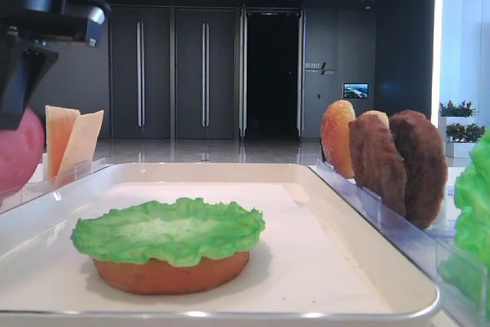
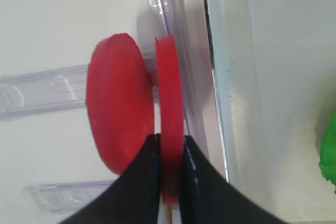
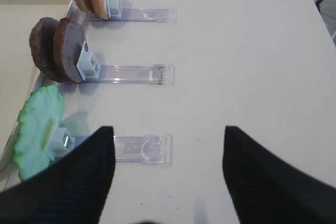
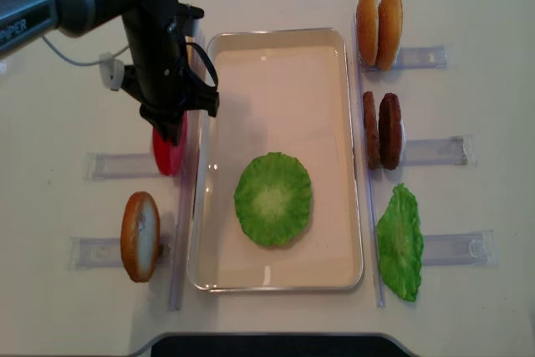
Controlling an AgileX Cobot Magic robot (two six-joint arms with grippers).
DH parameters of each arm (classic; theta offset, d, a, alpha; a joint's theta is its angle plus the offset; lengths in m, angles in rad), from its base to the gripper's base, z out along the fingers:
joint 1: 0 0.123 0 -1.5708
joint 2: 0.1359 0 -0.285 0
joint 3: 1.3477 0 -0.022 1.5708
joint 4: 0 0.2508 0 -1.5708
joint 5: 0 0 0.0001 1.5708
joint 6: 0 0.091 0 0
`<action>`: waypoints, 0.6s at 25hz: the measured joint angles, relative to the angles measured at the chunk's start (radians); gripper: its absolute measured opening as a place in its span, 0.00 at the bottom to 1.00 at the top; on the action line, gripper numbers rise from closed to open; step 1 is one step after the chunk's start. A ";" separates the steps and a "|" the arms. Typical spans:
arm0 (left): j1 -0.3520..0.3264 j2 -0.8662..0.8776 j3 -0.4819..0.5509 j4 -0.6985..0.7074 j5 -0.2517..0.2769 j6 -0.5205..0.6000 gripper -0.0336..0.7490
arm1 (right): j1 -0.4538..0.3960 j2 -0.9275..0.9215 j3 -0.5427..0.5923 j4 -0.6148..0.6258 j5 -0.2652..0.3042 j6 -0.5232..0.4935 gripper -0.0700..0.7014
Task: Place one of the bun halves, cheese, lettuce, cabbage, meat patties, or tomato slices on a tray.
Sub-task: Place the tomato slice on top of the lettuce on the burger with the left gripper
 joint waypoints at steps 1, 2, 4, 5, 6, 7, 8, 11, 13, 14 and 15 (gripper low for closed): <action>0.000 -0.015 -0.001 0.000 0.000 0.000 0.11 | 0.000 0.000 0.000 0.000 0.000 0.000 0.68; 0.000 -0.029 -0.002 -0.001 0.001 0.000 0.11 | 0.000 0.000 0.000 0.000 0.000 0.000 0.68; 0.000 -0.063 -0.003 -0.008 0.002 0.000 0.11 | 0.000 0.000 0.000 0.000 0.000 0.000 0.68; 0.000 -0.079 -0.004 -0.011 0.002 0.000 0.11 | 0.000 0.000 0.000 0.000 0.000 0.000 0.68; 0.000 -0.092 -0.004 -0.015 0.003 -0.001 0.11 | 0.000 0.000 0.000 0.000 0.000 0.000 0.68; 0.000 -0.106 -0.004 -0.020 0.005 -0.003 0.11 | 0.000 0.000 0.000 0.000 0.000 0.000 0.68; 0.000 -0.119 -0.004 -0.032 0.006 -0.004 0.11 | 0.000 0.000 0.000 0.000 0.000 0.000 0.68; 0.000 -0.154 -0.004 -0.091 0.008 -0.006 0.11 | 0.000 0.000 0.000 0.000 0.000 0.000 0.68; 0.000 -0.172 -0.004 -0.136 0.008 -0.005 0.11 | 0.000 0.000 0.000 0.000 0.000 0.000 0.68; 0.000 -0.180 -0.004 -0.162 0.008 -0.001 0.11 | 0.000 0.000 0.000 0.000 0.000 0.000 0.68; 0.000 -0.186 -0.004 -0.193 0.008 0.008 0.11 | 0.000 0.000 0.000 0.000 0.000 0.000 0.68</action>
